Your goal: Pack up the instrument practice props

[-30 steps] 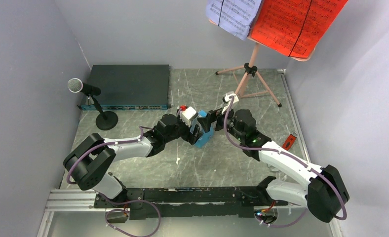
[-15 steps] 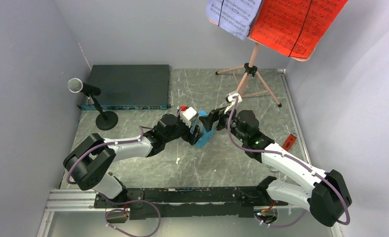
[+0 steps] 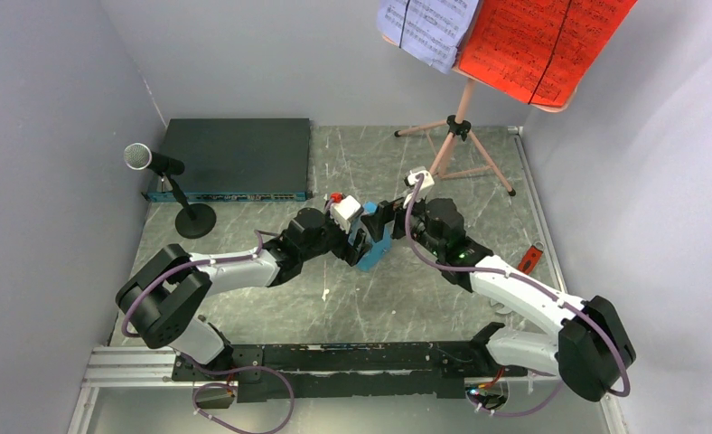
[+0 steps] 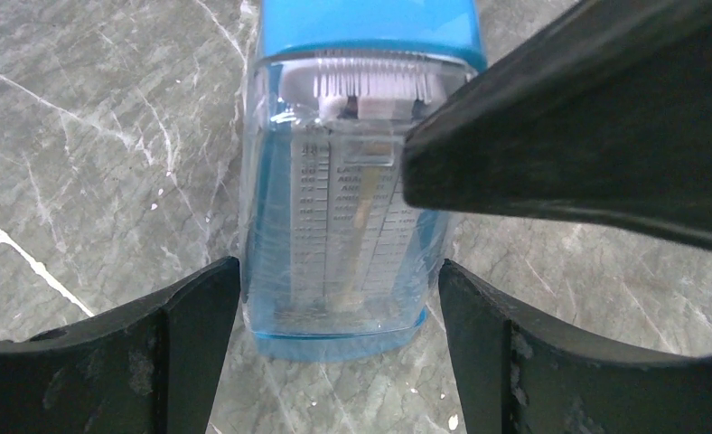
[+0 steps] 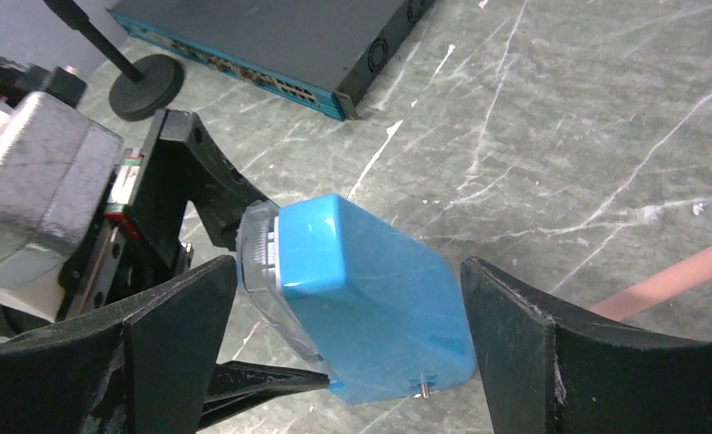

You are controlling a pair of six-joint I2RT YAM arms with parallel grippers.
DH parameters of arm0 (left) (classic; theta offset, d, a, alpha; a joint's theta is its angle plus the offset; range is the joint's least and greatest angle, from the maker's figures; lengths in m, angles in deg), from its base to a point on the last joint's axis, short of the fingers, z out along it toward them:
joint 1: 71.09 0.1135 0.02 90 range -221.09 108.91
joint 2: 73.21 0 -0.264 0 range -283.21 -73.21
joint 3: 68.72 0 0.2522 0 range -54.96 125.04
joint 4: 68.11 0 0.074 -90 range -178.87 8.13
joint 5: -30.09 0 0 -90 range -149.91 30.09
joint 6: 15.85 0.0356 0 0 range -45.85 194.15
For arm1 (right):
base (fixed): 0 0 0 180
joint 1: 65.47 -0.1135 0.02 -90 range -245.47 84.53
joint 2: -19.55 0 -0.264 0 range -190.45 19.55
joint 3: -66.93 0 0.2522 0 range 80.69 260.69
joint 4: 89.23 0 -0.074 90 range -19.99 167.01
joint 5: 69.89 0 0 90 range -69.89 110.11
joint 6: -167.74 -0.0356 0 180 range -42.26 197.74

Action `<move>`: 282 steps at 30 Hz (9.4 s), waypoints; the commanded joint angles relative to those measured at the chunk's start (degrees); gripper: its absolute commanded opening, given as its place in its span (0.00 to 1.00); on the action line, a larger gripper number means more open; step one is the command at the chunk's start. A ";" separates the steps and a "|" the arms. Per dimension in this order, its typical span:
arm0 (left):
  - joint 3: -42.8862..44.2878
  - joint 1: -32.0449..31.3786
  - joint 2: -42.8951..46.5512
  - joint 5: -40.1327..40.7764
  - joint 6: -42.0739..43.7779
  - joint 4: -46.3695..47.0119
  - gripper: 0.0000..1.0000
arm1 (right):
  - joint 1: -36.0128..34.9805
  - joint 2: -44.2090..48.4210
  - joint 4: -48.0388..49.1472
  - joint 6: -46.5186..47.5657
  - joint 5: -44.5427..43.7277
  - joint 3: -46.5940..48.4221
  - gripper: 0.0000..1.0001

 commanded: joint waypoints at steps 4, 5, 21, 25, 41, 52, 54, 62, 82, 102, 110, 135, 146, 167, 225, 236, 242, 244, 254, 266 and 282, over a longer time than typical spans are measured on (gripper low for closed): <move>1.42 0.05 2.21 -0.87 0.51 0.83 0.85 | 0.49 -0.92 3.03 0.13 -0.19 1.78 0.90; 1.33 0.04 2.40 -0.78 0.50 0.72 0.85 | 0.60 -0.90 3.01 0.05 -0.05 1.37 0.88; 0.36 0.03 4.99 0.45 -0.04 2.42 0.87 | 0.94 0.16 3.51 -0.53 3.09 -1.31 0.54; 2.52 0.03 4.36 0.47 0.54 2.20 0.85 | 0.94 1.01 2.65 -0.69 4.37 -1.00 0.50; 5.91 0.03 5.23 -1.97 2.95 0.53 0.62 | 0.98 2.13 1.23 -1.41 7.75 0.56 0.65; 5.25 -0.01 6.56 -1.79 3.77 -0.33 0.58 | 1.46 5.65 -3.12 -0.34 -1.93 3.36 0.71; 5.42 0.05 6.54 -1.81 3.76 -0.51 0.58 | 1.81 5.40 -3.48 -0.60 -3.93 3.59 0.70; 5.73 0.03 5.50 -3.27 2.72 0.39 0.57 | 2.83 2.95 -3.12 -1.45 -4.07 3.44 0.69; 5.73 -0.05 4.66 -3.33 1.31 0.79 0.56 | 6.96 0.11 -0.04 -2.46 1.70 -0.61 0.69; 0.07 -0.12 3.56 -2.78 -1.51 8.08 0.56 | 6.95 -1.95 -0.15 -2.43 7.59 -1.31 0.70; -4.35 -0.14 1.84 -3.15 -2.75 16.36 0.56 | 6.95 -1.53 0.49 -2.82 8.04 -2.09 0.70; -13.36 -0.06 -1.71 -1.26 -1.09 31.37 0.56 | 6.91 0.20 2.47 -3.17 6.67 -4.99 0.73; -10.37 -0.03 2.89 -2.01 1.61 30.22 0.56 | 7.04 2.57 2.74 -2.78 5.66 -5.95 0.75; -13.68 0.12 4.86 -4.40 2.51 38.98 0.55 | 7.37 11.99 6.72 2.53 3.39 -13.12 0.85; -12.88 4.34 -2.95 -11.34 0.62 33.92 0.55 | 7.40 16.60 22.68 3.51 2.99 -24.98 1.00; -8.88 3.84 -2.96 -9.62 3.07 22.10 0.56 | 7.36 16.33 22.63 3.95 6.24 -24.22 1.00; -7.15 3.47 -3.14 -9.54 3.16 16.90 0.58 | 7.38 16.85 16.72 3.75 10.52 -18.94 1.00; -6.95 3.52 -3.03 -9.48 2.97 16.37 0.58 | 7.31 15.88 13.49 2.80 11.40 -15.26 1.00; -5.72 3.29 -3.57 -10.06 1.85 14.94 0.59 | 2.36 6.52 4.01 1.39 5.23 -1.47 1.00; -6.26 3.20 -3.07 -10.93 0.99 16.04 0.59 | -0.86 -4.31 4.39 -2.10 -3.11 1.89 0.87; -6.54 3.26 0.65 -10.10 -0.79 13.99 0.73 | -1.16 -4.30 1.95 -1.97 0.64 1.43 0.45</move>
